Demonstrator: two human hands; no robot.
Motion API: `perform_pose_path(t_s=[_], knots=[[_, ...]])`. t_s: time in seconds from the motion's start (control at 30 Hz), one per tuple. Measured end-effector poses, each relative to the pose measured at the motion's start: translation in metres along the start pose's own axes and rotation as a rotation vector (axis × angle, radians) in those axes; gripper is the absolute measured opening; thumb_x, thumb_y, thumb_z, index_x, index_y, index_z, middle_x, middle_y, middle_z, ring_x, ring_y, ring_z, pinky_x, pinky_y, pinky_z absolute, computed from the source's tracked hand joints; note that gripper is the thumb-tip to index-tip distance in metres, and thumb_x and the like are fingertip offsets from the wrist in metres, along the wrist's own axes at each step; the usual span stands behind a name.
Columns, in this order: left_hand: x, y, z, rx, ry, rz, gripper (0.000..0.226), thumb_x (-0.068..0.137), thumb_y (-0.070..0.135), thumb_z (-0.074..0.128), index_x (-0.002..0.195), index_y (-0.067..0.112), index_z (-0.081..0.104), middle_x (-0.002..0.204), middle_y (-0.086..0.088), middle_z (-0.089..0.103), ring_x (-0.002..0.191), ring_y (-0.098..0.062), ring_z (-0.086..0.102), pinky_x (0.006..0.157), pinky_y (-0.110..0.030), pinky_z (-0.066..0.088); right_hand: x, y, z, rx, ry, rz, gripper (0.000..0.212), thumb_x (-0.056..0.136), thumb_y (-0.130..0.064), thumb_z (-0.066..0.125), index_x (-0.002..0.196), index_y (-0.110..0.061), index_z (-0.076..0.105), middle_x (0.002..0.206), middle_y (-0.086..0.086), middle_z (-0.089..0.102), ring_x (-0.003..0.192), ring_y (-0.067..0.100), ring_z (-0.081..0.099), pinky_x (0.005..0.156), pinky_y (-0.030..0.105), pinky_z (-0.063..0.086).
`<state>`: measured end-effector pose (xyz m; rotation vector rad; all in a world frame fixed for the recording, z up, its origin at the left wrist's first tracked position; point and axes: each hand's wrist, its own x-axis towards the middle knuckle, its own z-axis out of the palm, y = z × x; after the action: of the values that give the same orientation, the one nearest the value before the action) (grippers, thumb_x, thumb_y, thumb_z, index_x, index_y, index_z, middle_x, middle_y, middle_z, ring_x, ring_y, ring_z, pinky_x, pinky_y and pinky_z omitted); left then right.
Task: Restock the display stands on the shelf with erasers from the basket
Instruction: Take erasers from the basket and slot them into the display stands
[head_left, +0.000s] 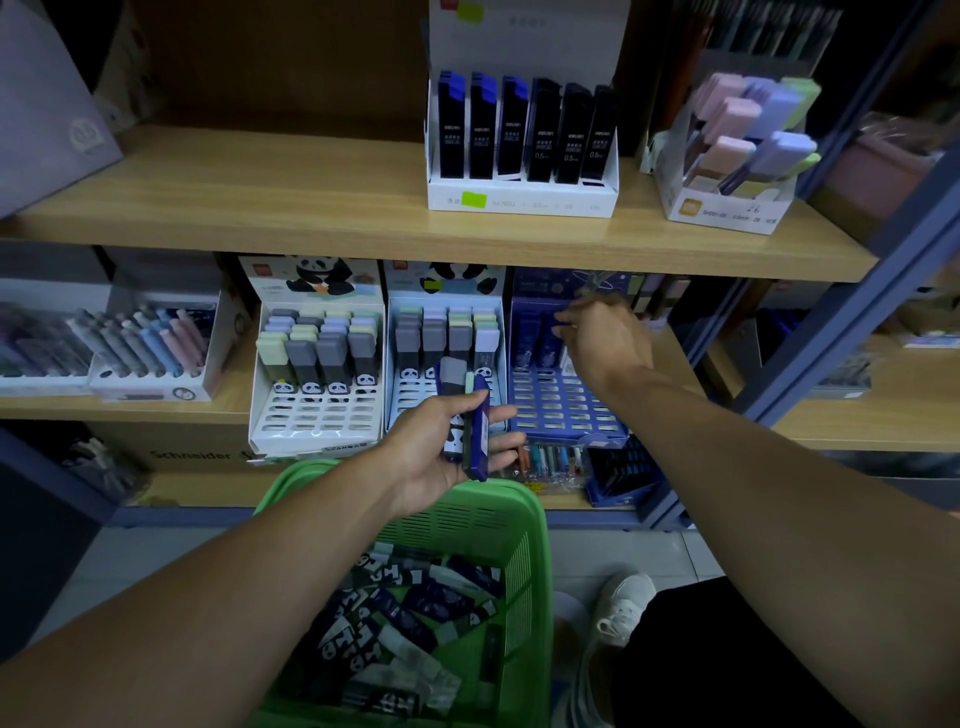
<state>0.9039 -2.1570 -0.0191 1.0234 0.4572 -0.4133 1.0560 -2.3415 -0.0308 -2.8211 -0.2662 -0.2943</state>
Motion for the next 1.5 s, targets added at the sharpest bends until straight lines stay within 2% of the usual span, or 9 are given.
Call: perform_pose_path(t_s=[0.13,0.33,0.5,0.7,0.9,1.13,1.23,1.33,1.5], knots=[[0.000,0.002,-0.003,-0.001,0.050,0.009,0.031,0.098,0.023,0.061,0.121,0.003,0.062,0.104,-0.013,0.076,0.071,-0.023,0.072,0.063,-0.035,0.063,-0.021,-0.018,-0.018,0.295,-0.085,-0.054,0.025,0.099,-0.031,0.061,0.118,-0.020,0.073,0.121,0.001,0.070,0.100,0.013,0.064,0.086,0.031,0.054],[0.001,0.005,-0.004,0.050,0.059,0.036,0.024,0.098,0.025,0.060,0.110,0.005,0.068,0.100,-0.008,0.077,0.073,-0.018,0.069,0.066,-0.031,0.061,-0.059,-0.042,-0.035,0.888,-0.605,0.137,0.033,0.095,-0.038,0.065,0.113,-0.012,0.071,0.096,0.006,0.076,0.081,0.013,0.069,0.069,0.024,0.057],[-0.001,0.002,-0.003,0.122,0.047,0.058,0.024,0.095,0.026,0.066,0.107,0.006,0.070,0.095,-0.005,0.078,0.076,-0.017,0.073,0.063,-0.030,0.058,-0.067,-0.041,-0.038,0.990,-0.656,0.181,0.035,0.091,-0.034,0.070,0.113,-0.007,0.071,0.094,0.011,0.076,0.076,0.013,0.067,0.068,0.024,0.055],[-0.001,0.000,-0.001,0.153,0.048,0.093,0.040,0.081,0.026,0.079,0.115,0.005,0.069,0.089,-0.005,0.076,0.066,-0.013,0.068,0.044,-0.023,0.047,-0.071,-0.045,-0.039,1.034,-0.662,0.271,0.039,0.084,-0.036,0.077,0.109,-0.005,0.073,0.092,0.014,0.075,0.075,0.013,0.069,0.070,0.024,0.057],[0.005,-0.006,0.000,0.265,0.138,0.206,0.022,0.078,0.021,0.083,0.091,0.014,0.067,0.072,-0.001,0.067,0.066,-0.015,0.061,0.049,-0.026,0.047,-0.069,-0.052,-0.036,1.117,-0.659,0.377,0.024,0.089,-0.014,0.075,0.111,-0.005,0.072,0.103,0.015,0.075,0.095,0.027,0.074,0.077,0.031,0.062],[0.006,-0.006,-0.003,0.336,0.162,0.135,0.038,0.073,0.027,0.086,0.101,0.009,0.066,0.077,-0.005,0.073,0.065,-0.016,0.064,0.048,-0.026,0.045,-0.066,-0.048,-0.029,1.073,-0.823,0.515,0.024,0.092,-0.006,0.067,0.115,0.002,0.066,0.097,0.018,0.074,0.086,0.024,0.074,0.075,0.031,0.062],[0.004,-0.004,-0.002,0.252,0.132,0.090,0.030,0.082,0.026,0.080,0.102,0.007,0.067,0.090,-0.009,0.076,0.071,-0.019,0.069,0.046,-0.024,0.049,-0.058,-0.043,-0.035,1.164,-0.705,0.563,0.018,0.097,-0.002,0.058,0.114,-0.003,0.064,0.097,0.016,0.071,0.083,0.023,0.073,0.073,0.031,0.062],[0.002,-0.002,0.000,0.188,0.078,0.012,0.025,0.094,0.026,0.068,0.110,0.008,0.066,0.101,-0.009,0.077,0.074,-0.020,0.073,0.048,-0.025,0.053,-0.047,-0.034,-0.040,1.185,-0.419,0.586,0.020,0.101,0.002,0.050,0.116,-0.006,0.060,0.098,0.011,0.063,0.077,0.023,0.069,0.073,0.033,0.061],[-0.002,0.001,0.003,0.040,0.041,-0.043,0.027,0.104,0.013,0.047,0.126,-0.001,0.051,0.108,-0.019,0.074,0.072,-0.027,0.074,0.056,-0.033,0.061,-0.036,-0.016,-0.030,0.870,-0.067,0.279,0.019,0.100,-0.006,0.057,0.115,-0.017,0.055,0.090,0.002,0.058,0.077,0.026,0.067,0.080,0.050,0.059]])
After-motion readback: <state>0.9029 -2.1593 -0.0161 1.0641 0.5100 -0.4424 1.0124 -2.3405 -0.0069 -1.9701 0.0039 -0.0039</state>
